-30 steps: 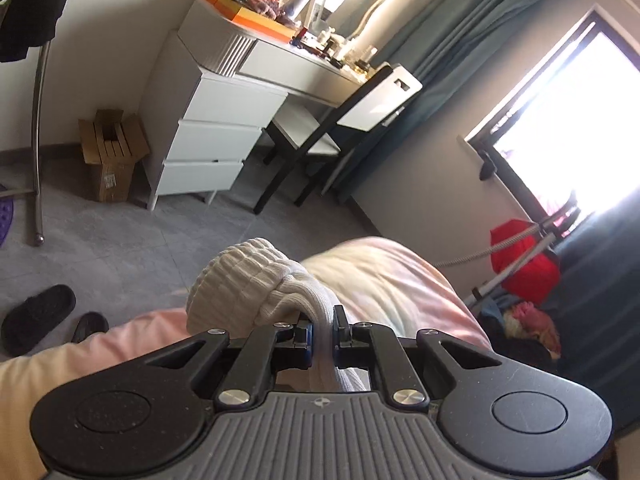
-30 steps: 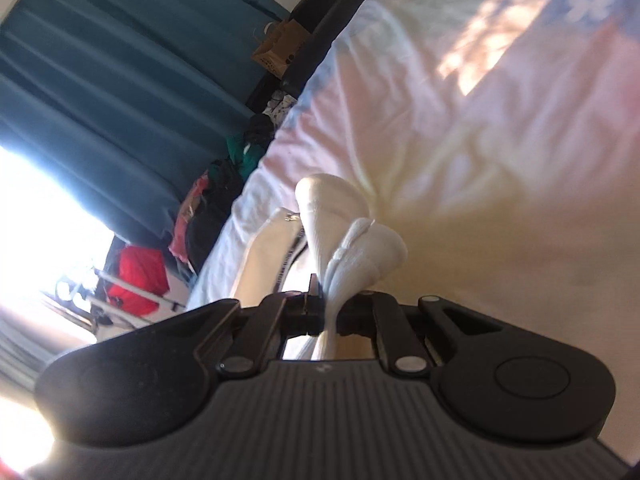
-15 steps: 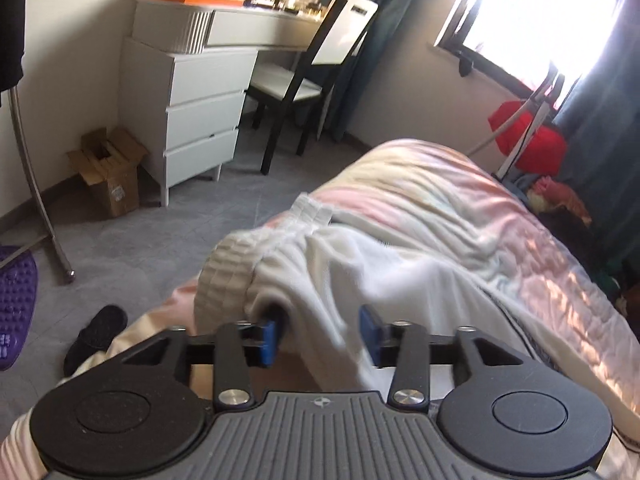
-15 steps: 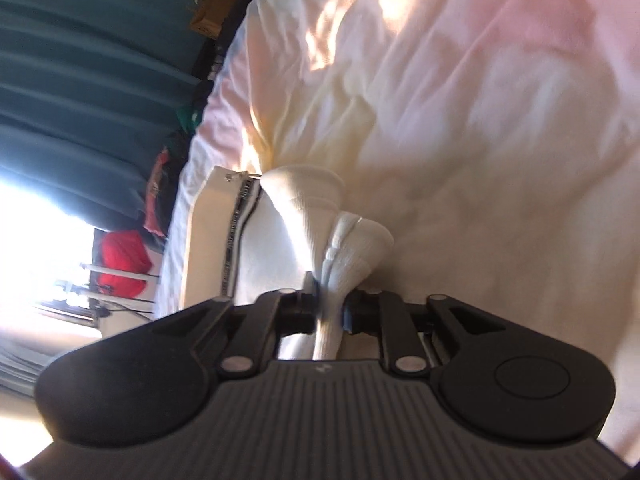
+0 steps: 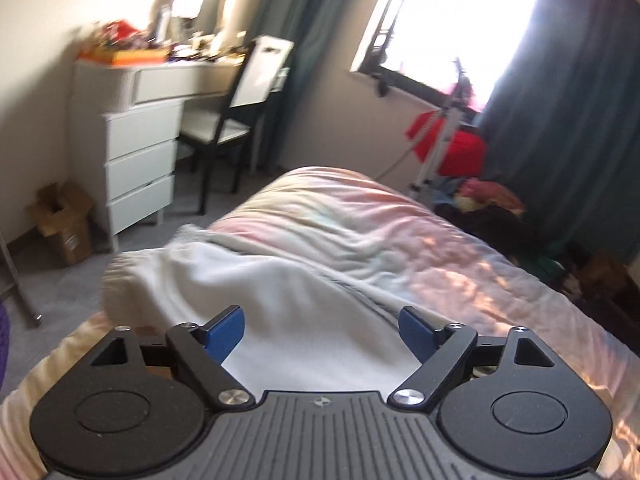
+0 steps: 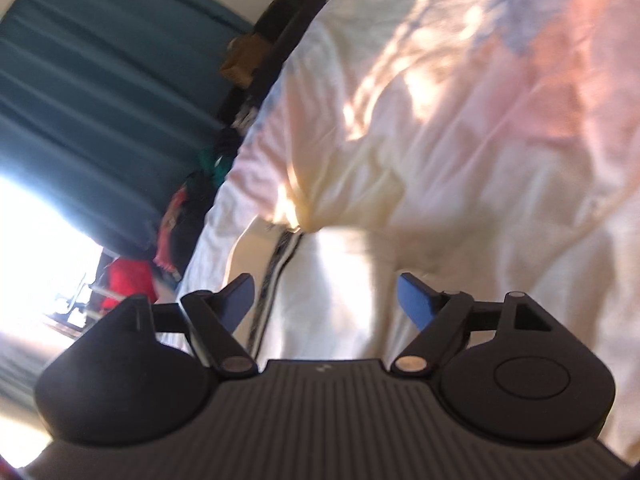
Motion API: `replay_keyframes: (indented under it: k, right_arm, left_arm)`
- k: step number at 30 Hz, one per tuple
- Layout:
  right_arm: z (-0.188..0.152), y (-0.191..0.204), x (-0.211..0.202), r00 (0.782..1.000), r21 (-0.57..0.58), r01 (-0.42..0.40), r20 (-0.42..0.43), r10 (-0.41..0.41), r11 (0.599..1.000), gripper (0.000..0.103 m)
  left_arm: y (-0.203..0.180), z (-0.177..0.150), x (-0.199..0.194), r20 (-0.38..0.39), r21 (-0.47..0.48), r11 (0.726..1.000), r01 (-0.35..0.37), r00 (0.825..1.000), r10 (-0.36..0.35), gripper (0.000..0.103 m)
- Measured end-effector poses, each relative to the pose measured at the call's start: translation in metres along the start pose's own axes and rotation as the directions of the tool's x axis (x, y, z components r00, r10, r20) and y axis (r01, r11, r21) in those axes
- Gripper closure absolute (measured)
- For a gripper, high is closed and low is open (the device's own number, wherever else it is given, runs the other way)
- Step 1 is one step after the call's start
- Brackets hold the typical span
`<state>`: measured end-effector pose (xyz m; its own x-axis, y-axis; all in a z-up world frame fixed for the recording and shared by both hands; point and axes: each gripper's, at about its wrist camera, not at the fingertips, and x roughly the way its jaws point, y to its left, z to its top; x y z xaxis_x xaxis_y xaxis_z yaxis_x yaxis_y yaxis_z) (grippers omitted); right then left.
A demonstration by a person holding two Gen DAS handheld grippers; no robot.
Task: Fold clothes
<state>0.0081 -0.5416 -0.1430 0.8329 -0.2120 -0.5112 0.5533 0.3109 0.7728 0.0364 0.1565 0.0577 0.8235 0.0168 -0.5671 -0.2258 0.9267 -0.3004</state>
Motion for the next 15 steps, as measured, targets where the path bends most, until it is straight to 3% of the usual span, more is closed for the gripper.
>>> replay_keyframes:
  k: [3, 9, 15]
  right_arm:
    - [-0.005, 0.001, 0.008, 0.999, 0.013, -0.007, -0.046, 0.007, 1.000, 0.021]
    - [-0.013, -0.008, 0.025, 0.995, 0.066, -0.025, -0.098, 0.031, 0.998, 0.023]
    - [-0.018, -0.017, 0.051, 0.992, 0.058, 0.038, -0.126, -0.030, 0.998, 0.060]
  left_arm:
    - [-0.051, -0.013, 0.006, 0.001, 0.062, 0.996, 0.059, 0.998, -0.059, 0.003]
    - [-0.128, -0.051, 0.044, -0.037, 0.148, 0.983, 0.112, 0.993, -0.108, 0.000]
    - [-0.154, -0.096, 0.081, -0.035, 0.313, 0.941, 0.131, 0.991, -0.127, 0.000]
